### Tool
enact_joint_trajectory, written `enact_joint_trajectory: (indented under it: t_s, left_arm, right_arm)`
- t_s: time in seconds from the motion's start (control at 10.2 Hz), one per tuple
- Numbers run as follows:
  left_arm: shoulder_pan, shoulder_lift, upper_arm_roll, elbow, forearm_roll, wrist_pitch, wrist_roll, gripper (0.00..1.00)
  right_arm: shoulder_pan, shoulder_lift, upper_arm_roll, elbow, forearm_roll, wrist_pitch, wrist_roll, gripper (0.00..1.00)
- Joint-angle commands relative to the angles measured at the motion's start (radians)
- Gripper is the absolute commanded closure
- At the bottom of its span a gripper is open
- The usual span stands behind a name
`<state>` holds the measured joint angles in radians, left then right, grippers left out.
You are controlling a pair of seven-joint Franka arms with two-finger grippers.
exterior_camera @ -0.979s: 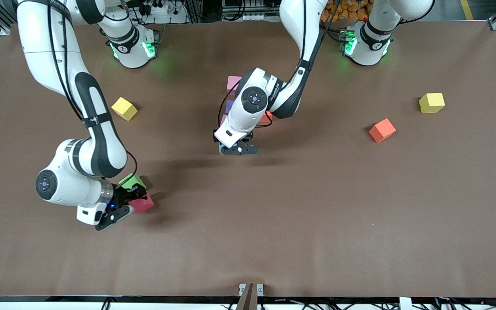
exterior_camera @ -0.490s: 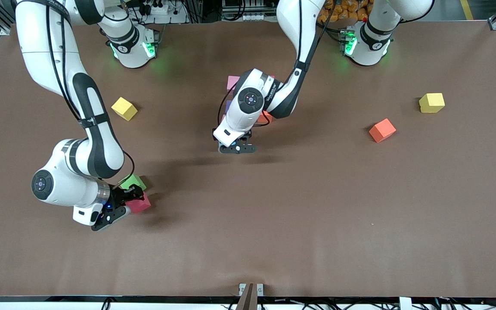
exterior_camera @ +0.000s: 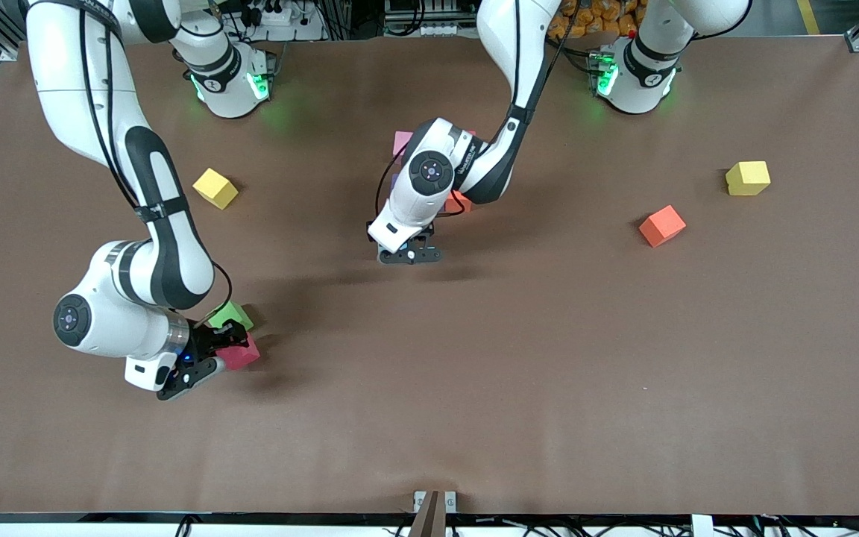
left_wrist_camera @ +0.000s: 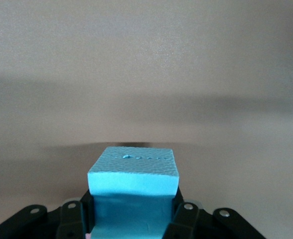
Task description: Form number 2 with 11 blocks
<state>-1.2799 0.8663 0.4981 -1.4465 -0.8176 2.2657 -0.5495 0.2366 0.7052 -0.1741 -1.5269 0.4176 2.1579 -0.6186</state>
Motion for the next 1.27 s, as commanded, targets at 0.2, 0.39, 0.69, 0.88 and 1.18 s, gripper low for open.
enact_joint_trajectory:
  t_s: [0.2, 0.39, 0.69, 0.88, 1.18]
  left_arm:
    - [-0.007, 0.011, 0.010, -0.006, 0.040, 0.000, 0.003, 1.00]
    - [-0.007, 0.011, 0.010, -0.008, 0.048, -0.003, 0.003, 1.00]
    - [-0.007, 0.011, 0.010, -0.008, 0.058, -0.006, 0.003, 1.00]
    - [-0.006, 0.011, 0.008, -0.009, 0.084, -0.011, 0.003, 1.00]
    - [-0.006, 0.011, 0.008, -0.005, 0.084, -0.011, -0.001, 1.00]
  right_arm:
    - [-0.006, -0.010, 0.002, 0.001, 0.018, -0.012, -0.003, 0.81]
    - [-0.006, -0.010, 0.002, 0.001, 0.018, -0.012, -0.003, 0.81]
    - [-0.006, -0.010, 0.002, 0.001, 0.018, -0.010, -0.003, 0.80]
    - [-0.006, -0.010, 0.002, 0.001, 0.018, -0.010, -0.003, 0.80]
    - [-0.006, -0.010, 0.002, 0.001, 0.018, -0.010, -0.003, 0.80]
